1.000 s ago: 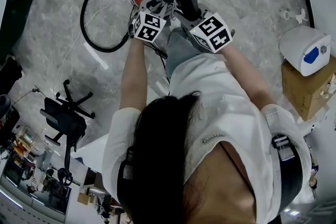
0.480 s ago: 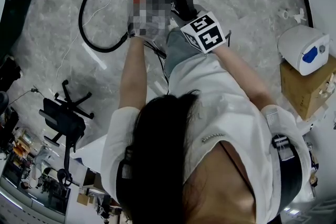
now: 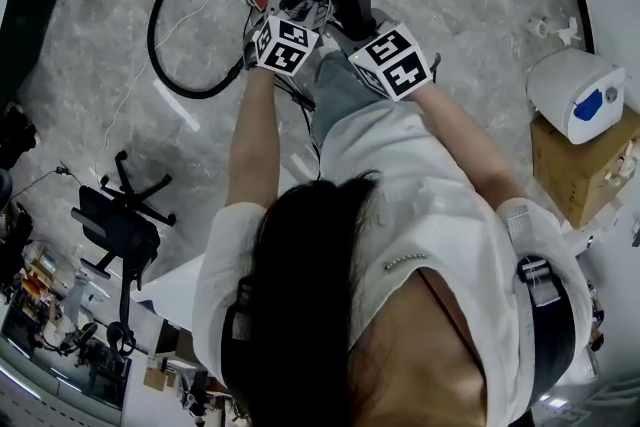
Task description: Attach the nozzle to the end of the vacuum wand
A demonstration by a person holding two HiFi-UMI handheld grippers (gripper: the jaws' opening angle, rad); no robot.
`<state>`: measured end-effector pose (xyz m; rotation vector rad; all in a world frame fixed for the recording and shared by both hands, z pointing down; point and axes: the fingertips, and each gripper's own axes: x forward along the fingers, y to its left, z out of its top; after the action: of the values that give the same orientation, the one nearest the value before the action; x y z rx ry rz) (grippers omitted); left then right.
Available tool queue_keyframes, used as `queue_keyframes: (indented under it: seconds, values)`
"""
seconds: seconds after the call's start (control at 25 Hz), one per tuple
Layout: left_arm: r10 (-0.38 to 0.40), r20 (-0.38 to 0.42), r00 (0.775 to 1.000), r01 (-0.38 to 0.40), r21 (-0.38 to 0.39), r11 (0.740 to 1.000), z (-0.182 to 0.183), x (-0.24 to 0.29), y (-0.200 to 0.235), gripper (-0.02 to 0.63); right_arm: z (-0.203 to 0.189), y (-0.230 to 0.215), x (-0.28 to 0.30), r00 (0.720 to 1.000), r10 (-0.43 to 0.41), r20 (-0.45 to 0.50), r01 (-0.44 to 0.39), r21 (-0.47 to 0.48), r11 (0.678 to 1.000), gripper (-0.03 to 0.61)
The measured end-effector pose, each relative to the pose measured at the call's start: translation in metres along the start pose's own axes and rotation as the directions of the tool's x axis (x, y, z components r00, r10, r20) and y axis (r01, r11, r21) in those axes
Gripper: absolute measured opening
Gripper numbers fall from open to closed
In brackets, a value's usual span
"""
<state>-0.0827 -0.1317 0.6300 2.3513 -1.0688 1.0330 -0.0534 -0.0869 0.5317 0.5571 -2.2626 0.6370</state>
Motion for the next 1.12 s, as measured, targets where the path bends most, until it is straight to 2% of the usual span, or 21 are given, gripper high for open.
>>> queue_keyframes:
  seconds: [0.6, 0.64, 0.72, 0.84, 1.0, 1.12]
  values:
    - [-0.019, -0.015, 1.000, 0.019, -0.006, 1.000, 0.001, 0.007, 0.004, 0.124, 0.001, -0.012, 0.003, 1.000, -0.017, 0.010, 0.016, 0.042, 0.999, 0.078]
    - [-0.019, -0.016, 1.000, 0.019, -0.005, 1.000, 0.001, 0.007, 0.003, 0.124, 0.001, -0.012, 0.003, 1.000, -0.004, 0.014, 0.003, 0.054, 0.999, 0.092]
    - [-0.021, -0.019, 1.000, 0.021, -0.002, 1.000, 0.001, 0.008, 0.002, 0.124, 0.002, -0.011, 0.003, 0.999, 0.030, 0.029, -0.033, 0.094, 0.995, 0.187]
    - [-0.025, -0.027, 0.999, 0.025, -0.002, 1.000, 0.002, 0.011, 0.002, 0.124, 0.007, -0.016, 0.002, 0.998, 0.034, 0.053, -0.040, 0.129, 0.991, 0.201]
    - [-0.033, -0.038, 0.999, 0.033, 0.000, 0.999, 0.002, 0.017, 0.001, 0.124, 0.007, -0.021, 0.000, 0.996, 0.045, 0.075, -0.055, 0.145, 0.988, 0.260]
    - [-0.038, -0.045, 0.998, 0.038, 0.002, 0.999, 0.002, 0.021, 0.001, 0.124, 0.008, -0.026, -0.005, 0.994, 0.037, 0.107, -0.054, 0.160, 0.986, 0.282]
